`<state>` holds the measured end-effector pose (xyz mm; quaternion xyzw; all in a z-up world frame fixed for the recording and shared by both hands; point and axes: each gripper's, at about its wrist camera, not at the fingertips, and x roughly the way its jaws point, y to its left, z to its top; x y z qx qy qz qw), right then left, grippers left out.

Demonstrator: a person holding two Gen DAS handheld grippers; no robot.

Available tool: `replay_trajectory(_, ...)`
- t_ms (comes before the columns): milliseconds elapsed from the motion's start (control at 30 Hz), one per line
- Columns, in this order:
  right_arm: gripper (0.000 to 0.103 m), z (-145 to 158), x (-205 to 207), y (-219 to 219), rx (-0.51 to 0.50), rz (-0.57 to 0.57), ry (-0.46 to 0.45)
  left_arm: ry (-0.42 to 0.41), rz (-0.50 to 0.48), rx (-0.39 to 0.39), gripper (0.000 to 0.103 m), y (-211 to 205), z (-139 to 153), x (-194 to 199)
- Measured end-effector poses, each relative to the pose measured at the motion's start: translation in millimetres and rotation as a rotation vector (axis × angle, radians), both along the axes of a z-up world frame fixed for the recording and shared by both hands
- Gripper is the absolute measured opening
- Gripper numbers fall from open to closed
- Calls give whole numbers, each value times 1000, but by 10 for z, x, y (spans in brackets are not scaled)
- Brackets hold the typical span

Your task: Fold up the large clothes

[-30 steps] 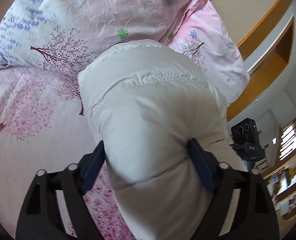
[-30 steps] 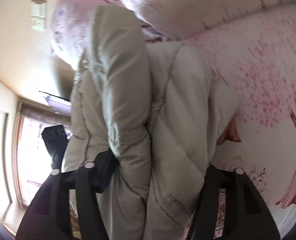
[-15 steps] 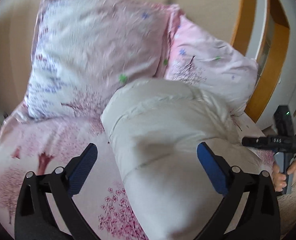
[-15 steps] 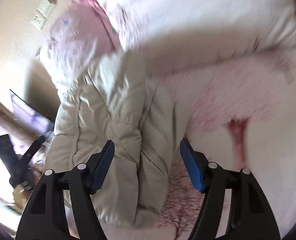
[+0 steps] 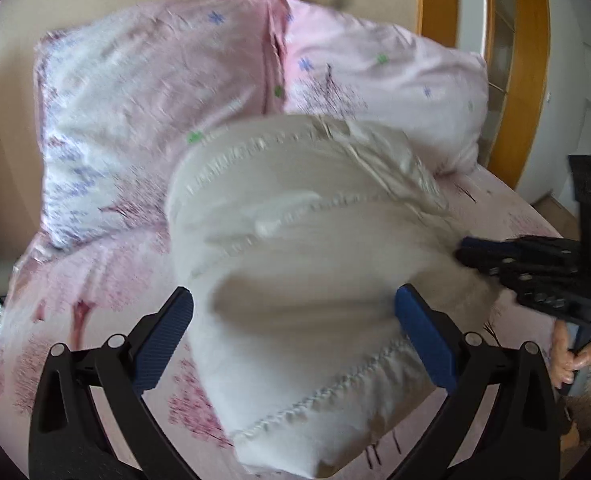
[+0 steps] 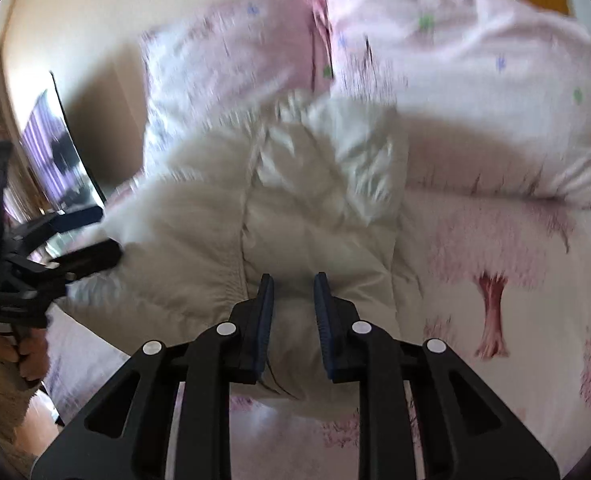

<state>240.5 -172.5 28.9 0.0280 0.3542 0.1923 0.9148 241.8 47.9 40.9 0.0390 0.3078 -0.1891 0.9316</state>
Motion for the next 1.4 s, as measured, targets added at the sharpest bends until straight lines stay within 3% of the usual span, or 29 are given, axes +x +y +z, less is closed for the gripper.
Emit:
replay_trajectory(67,19,-174,47,-19,5,-1,49,37,-21,-13,101,-41,-94,28)
replay_trajectory(233,19,-305,55,-62,28,-2,90,39,-18,60,101,-178,-207,8)
replay_trajectory(333,20,-85,131,-134,61,4,134,41,-11,84,101,-181,-241,15)
replay_trajectory(467,20,372,359,-302,172,-31,45,46,-13,77,101,-151,-239,31)
replay_trajectory(600,21,580,772,-183,110,-66,17,44,-13,85,101,-170,-237,31)
replay_trajectory(667,23,537,947,-121,70,-78,48,44,-12,84,101,-174,-234,31)
replay_trajectory(767,23,227,1251,-75,15,-93,184,33,-12,87,101,-193,-235,32)
replay_trajectory(1000,22,-92,1431,-251,44,-116,313,-22,7,119,101,-370,-195,32)
replay_trajectory(1200,26,22,1199,-229,-6,-135,227,-25,68,100,101,-272,-60,-37)
replay_trajectory(1267,30,93,1008,-277,-8,-149,178,-50,100,109,101,-210,-12,-84)
replay_trajectory(1333,42,189,756,-337,11,-156,113,-70,134,114,101,-142,32,-117)
replay_trajectory(1400,45,245,470,-384,29,-161,49,-72,148,115,101,-102,44,-128)
